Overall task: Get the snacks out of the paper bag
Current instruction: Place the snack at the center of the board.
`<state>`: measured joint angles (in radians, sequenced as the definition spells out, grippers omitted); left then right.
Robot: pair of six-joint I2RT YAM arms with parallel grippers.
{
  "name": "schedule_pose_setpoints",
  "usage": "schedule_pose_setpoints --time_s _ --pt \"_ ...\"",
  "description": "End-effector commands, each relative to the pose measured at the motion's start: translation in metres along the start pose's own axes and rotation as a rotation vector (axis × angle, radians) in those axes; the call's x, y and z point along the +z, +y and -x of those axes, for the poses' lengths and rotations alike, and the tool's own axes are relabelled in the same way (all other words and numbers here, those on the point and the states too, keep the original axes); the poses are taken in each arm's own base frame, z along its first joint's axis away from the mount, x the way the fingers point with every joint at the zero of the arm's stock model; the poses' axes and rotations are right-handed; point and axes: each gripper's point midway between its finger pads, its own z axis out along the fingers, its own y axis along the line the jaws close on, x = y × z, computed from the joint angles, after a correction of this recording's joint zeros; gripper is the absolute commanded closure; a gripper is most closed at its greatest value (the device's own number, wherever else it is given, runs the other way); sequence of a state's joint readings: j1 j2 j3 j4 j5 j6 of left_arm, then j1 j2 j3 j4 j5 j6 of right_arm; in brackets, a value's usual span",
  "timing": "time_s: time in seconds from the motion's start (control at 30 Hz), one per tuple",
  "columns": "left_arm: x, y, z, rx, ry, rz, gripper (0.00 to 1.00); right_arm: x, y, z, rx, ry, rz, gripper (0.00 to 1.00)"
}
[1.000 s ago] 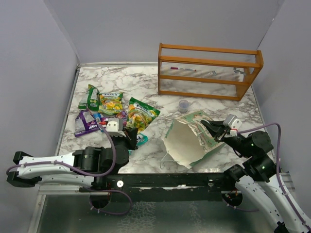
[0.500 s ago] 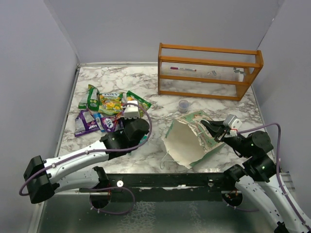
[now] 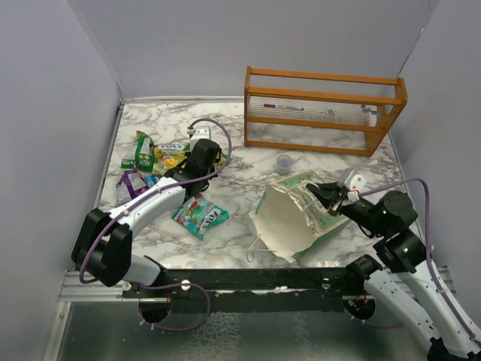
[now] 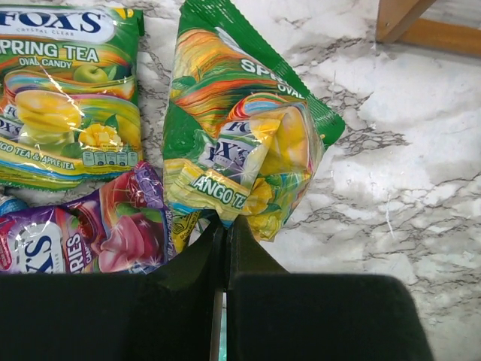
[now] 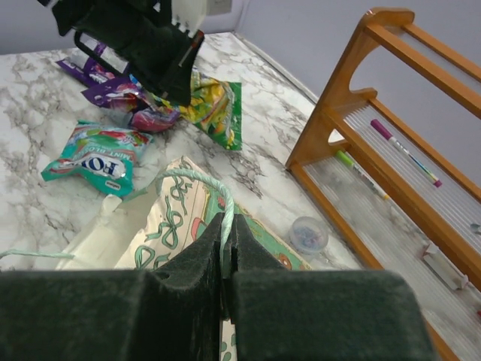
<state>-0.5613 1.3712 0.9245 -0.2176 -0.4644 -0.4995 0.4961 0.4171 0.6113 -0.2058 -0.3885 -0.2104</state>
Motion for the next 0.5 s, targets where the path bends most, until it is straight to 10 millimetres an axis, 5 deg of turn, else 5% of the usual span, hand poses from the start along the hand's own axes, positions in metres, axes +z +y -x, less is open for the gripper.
schedule_pose_setpoints --time_s 0.0,0.2,0.47 --pt "0.017 -0.008 0.025 -0.003 -0.044 -0.056 1.00 0.007 0.008 0.010 -0.017 0.053 0.106 0.98" --pt "0.045 0.002 0.003 -0.013 0.033 -0.066 1.00 0.007 0.008 0.010 -0.008 0.034 0.094 0.98" --pt "0.046 0.022 -0.030 -0.014 0.075 -0.032 1.00 0.001 0.006 0.001 -0.003 0.014 0.044 0.98"
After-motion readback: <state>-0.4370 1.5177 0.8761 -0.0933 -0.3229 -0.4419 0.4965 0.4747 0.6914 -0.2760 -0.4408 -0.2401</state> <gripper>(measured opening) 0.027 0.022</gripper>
